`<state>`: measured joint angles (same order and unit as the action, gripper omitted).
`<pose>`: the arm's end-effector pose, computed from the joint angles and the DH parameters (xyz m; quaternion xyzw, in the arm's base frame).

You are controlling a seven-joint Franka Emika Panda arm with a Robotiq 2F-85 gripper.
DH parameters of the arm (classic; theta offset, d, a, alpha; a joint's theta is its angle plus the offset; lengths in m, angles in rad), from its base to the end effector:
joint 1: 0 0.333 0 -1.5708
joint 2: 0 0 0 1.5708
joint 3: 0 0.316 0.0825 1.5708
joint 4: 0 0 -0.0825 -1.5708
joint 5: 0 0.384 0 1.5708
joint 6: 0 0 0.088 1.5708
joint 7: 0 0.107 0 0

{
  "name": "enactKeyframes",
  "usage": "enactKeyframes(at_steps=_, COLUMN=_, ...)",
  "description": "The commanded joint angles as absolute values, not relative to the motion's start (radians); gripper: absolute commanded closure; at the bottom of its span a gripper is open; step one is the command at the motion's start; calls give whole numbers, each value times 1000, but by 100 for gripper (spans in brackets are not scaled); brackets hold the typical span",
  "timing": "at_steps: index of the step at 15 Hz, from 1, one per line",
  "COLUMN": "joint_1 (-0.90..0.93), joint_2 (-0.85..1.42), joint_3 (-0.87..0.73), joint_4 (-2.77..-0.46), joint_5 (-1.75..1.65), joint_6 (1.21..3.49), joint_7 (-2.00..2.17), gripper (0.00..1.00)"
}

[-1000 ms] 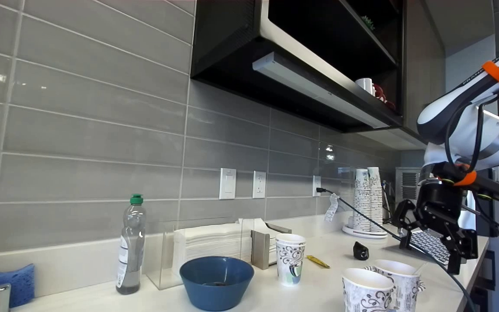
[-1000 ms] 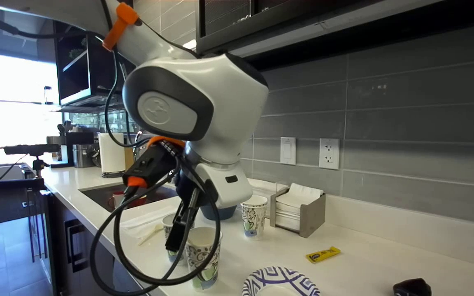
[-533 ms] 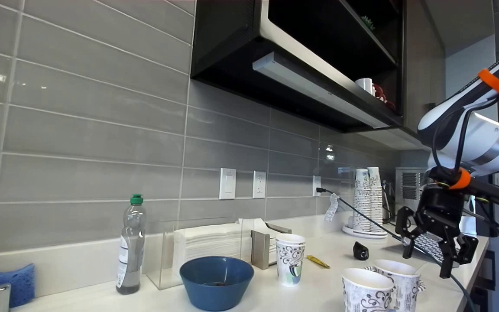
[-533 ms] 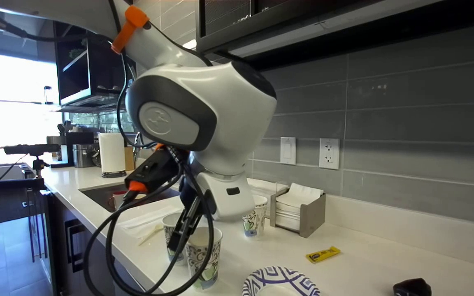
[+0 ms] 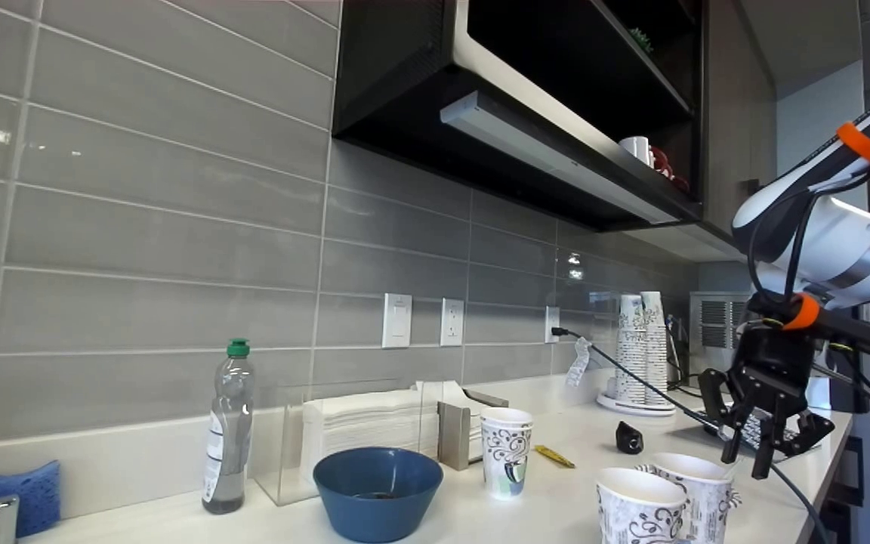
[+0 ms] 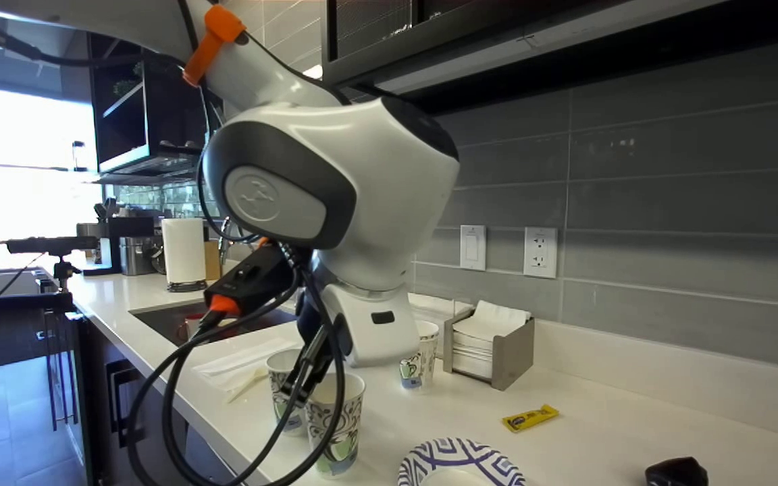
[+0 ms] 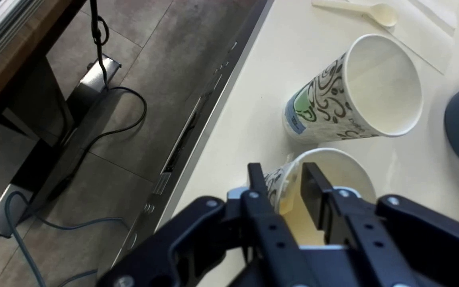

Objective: Remove the fork from the cup on the left and put it in the cup on the right then remove the spoon from the cup on the right and put it in the cup on the left.

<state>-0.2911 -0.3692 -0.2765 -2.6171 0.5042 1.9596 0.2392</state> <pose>0.3336 -0.1700 0.3582 -0.8266 0.4750 0.1092 0.2813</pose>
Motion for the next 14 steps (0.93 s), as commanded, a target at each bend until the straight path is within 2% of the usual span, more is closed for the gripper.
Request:
enactKeyframes(at_steps=1, joint_1=-302, joint_2=-376, joint_3=-276, joint_4=-2622, joint_5=529, joint_6=1973, joint_7=258, gripper=57)
enactKeyframes(at_steps=3, joint_1=-305, joint_2=-378, joint_3=-276, joint_4=-2622, joint_5=528, joint_6=1973, joint_7=261, gripper=52)
enactKeyframes(at_steps=4, joint_1=-307, joint_2=-379, joint_3=-276, joint_4=-2622, joint_5=527, joint_6=1973, joint_7=262, gripper=58)
enactKeyframes(at_steps=5, joint_1=-308, joint_2=-380, joint_3=-276, joint_4=-2622, joint_5=527, joint_6=1974, joint_7=263, gripper=68)
enactKeyframes(at_steps=6, joint_1=-309, joint_2=-381, joint_3=-276, joint_4=-2622, joint_5=527, joint_6=1974, joint_7=264, gripper=73)
enactKeyframes(at_steps=7, joint_1=-309, joint_2=-382, joint_3=-276, joint_4=-2622, joint_5=526, joint_6=1974, joint_7=265, gripper=73)
enactKeyframes(at_steps=9, joint_1=-311, joint_2=-384, joint_3=-276, joint_4=-2623, joint_5=526, joint_6=1976, joint_7=268, gripper=88)
enactKeyframes(at_steps=11, joint_1=-312, joint_2=-386, joint_3=-276, joint_4=-2624, joint_5=524, joint_6=1978, joint_7=271, gripper=95)
enactKeyframes(at_steps=14, joint_1=-314, joint_2=-389, joint_3=-276, joint_4=-2622, joint_5=525, joint_6=1983, joint_7=272, gripper=100)
